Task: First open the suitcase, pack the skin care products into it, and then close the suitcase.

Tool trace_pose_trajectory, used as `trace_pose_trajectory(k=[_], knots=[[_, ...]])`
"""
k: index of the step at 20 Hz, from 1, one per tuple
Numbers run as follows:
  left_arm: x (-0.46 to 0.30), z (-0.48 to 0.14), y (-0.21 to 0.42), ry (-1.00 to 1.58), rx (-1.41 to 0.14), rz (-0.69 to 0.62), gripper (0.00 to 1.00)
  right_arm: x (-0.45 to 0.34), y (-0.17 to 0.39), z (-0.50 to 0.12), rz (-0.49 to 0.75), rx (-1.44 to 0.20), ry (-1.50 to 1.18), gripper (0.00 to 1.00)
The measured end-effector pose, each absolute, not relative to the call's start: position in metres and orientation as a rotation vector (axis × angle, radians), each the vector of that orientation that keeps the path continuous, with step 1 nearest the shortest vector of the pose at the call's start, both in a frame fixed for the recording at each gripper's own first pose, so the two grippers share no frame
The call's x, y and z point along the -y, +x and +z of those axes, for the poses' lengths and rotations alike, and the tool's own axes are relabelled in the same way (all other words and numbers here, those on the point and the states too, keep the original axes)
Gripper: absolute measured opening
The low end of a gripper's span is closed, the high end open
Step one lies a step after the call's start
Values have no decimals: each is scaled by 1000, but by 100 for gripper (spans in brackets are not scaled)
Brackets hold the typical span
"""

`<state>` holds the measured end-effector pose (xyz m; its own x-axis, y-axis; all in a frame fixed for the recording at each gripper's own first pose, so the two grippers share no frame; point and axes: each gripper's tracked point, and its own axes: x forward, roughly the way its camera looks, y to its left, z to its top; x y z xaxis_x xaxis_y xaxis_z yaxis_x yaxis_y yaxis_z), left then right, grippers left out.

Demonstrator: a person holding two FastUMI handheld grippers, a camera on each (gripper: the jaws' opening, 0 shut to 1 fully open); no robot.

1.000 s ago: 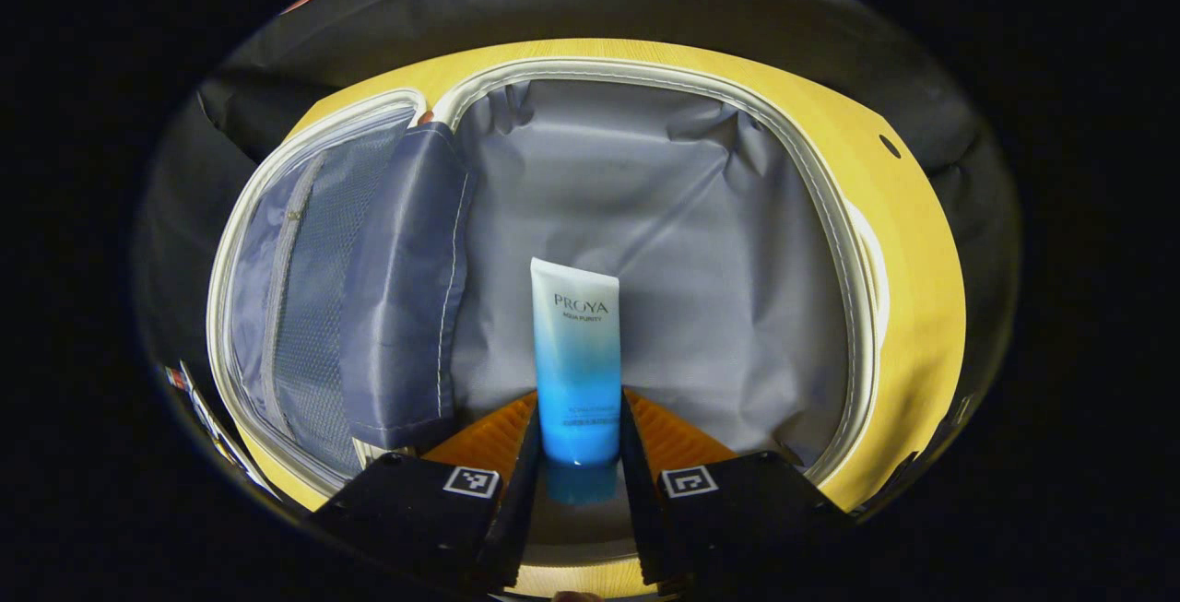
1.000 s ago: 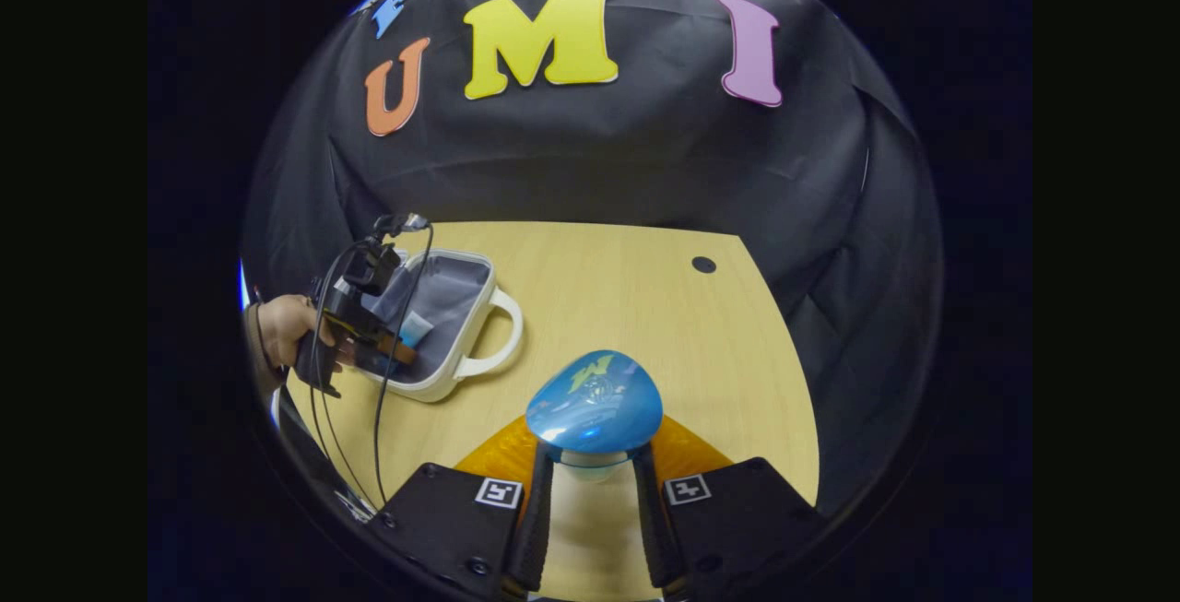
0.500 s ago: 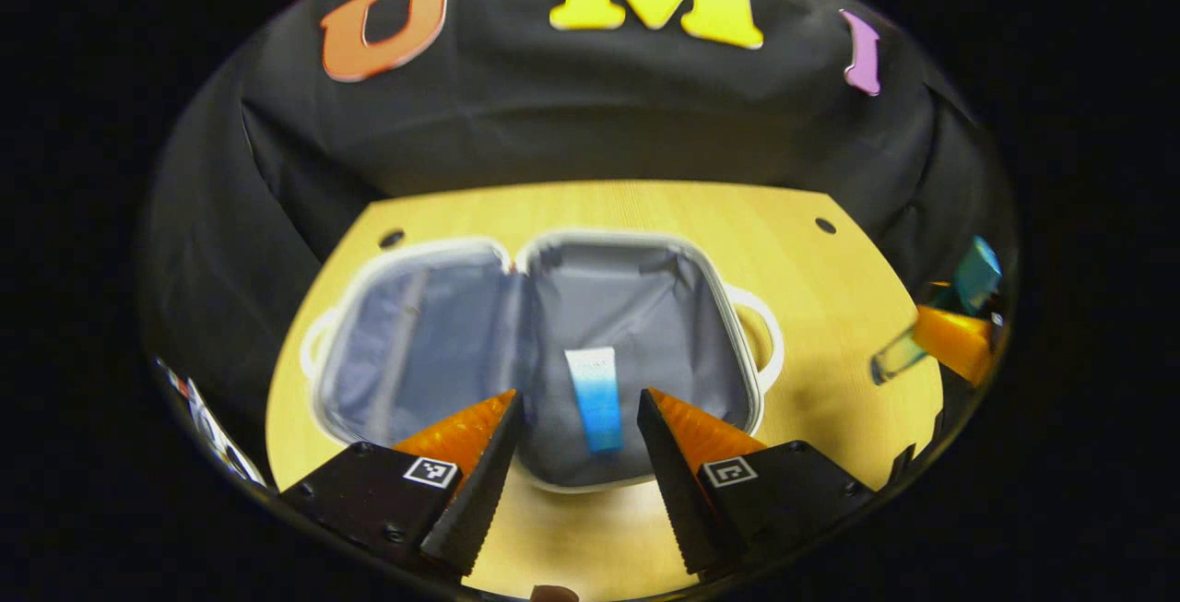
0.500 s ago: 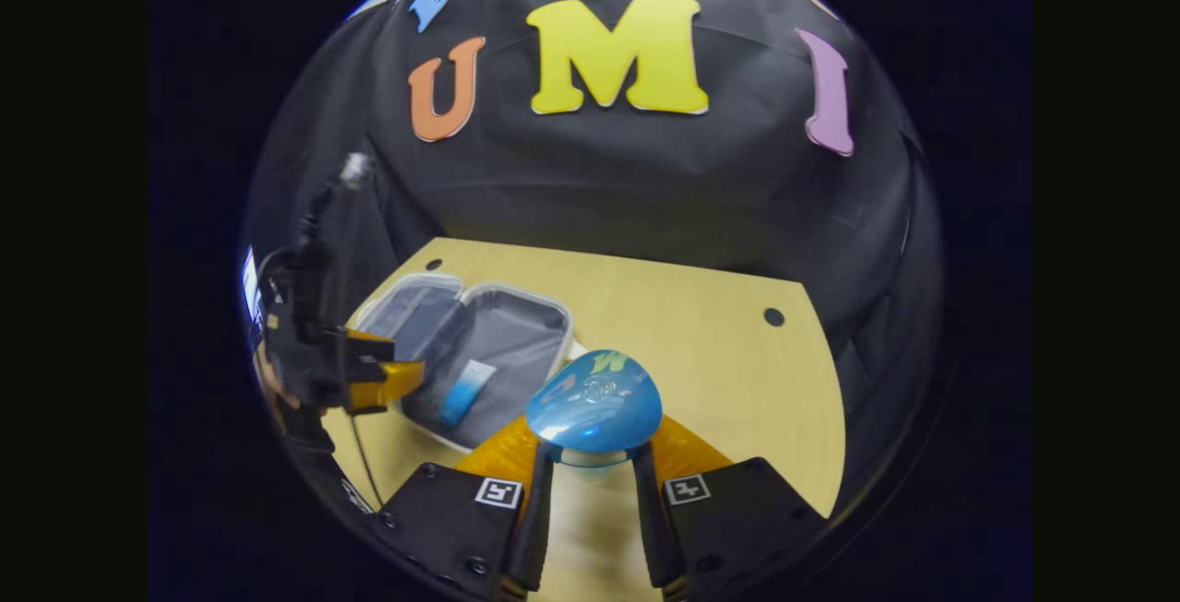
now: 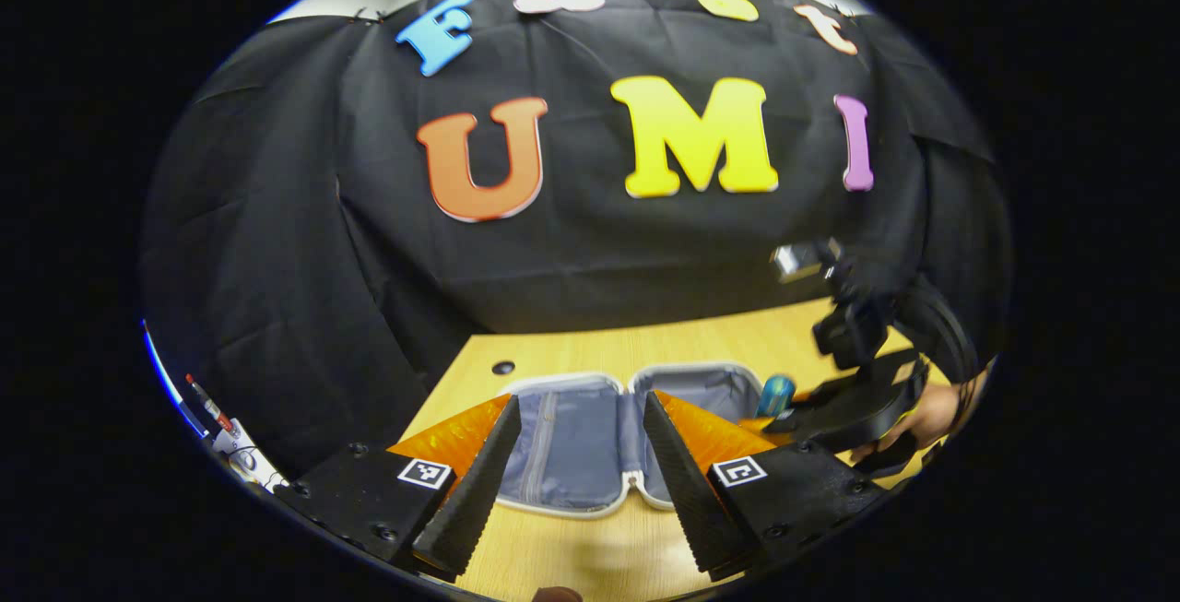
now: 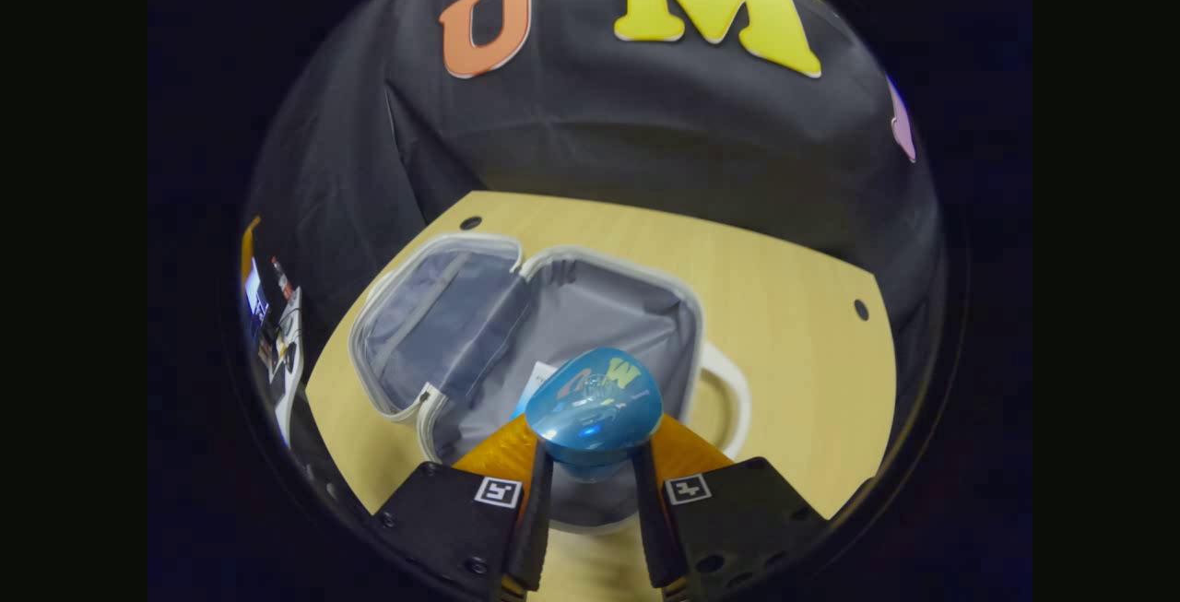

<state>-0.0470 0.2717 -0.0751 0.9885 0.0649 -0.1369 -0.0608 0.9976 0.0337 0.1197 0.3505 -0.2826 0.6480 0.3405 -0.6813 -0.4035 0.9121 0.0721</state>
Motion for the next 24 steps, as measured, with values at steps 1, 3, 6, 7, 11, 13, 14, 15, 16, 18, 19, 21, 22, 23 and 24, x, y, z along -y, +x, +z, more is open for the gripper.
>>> trace_pose_trajectory(k=[1,3,6,7,11,13,14,15,16,18,19,21,22,23,24], knots=[[-272,-71,-52,19,-106,52,88,-352,118,-292,407,-780,-91,40],[-273,-61,-58,10,-75,33,88,-355,112,-306,390,-827,-102,39],[-272,-56,-62,17,-23,0,88,-357,105,-320,354,-875,-81,40],[-271,-64,-63,15,-37,-10,88,-357,112,-322,336,-871,-65,40],[-279,-87,-65,-39,-91,-11,88,-362,126,-324,296,-865,-26,40],[-290,-99,-64,-60,-110,13,88,-364,136,-327,268,-870,1,39],[-296,-105,-65,-72,-121,24,88,-364,142,-329,251,-877,11,39],[-305,-112,-66,-88,-138,38,88,-364,145,-333,235,-889,20,37],[-312,-121,-67,-110,-158,50,88,-364,151,-337,211,-900,31,39],[-327,-138,-68,-162,-193,83,88,-362,158,-350,148,-938,61,40],[-333,-145,-68,-189,-205,93,89,-360,159,-358,118,-963,76,40],[-348,-160,-66,-214,-235,126,89,-355,160,-368,70,-994,100,39],[-359,-170,-66,-208,-246,148,89,-354,160,-370,53,-1005,116,36],[-370,-177,-66,-201,-252,167,88,-355,162,-370,38,-1004,127,39],[-379,-185,-65,-200,-260,179,88,-355,161,-370,29,-1013,121,38]])
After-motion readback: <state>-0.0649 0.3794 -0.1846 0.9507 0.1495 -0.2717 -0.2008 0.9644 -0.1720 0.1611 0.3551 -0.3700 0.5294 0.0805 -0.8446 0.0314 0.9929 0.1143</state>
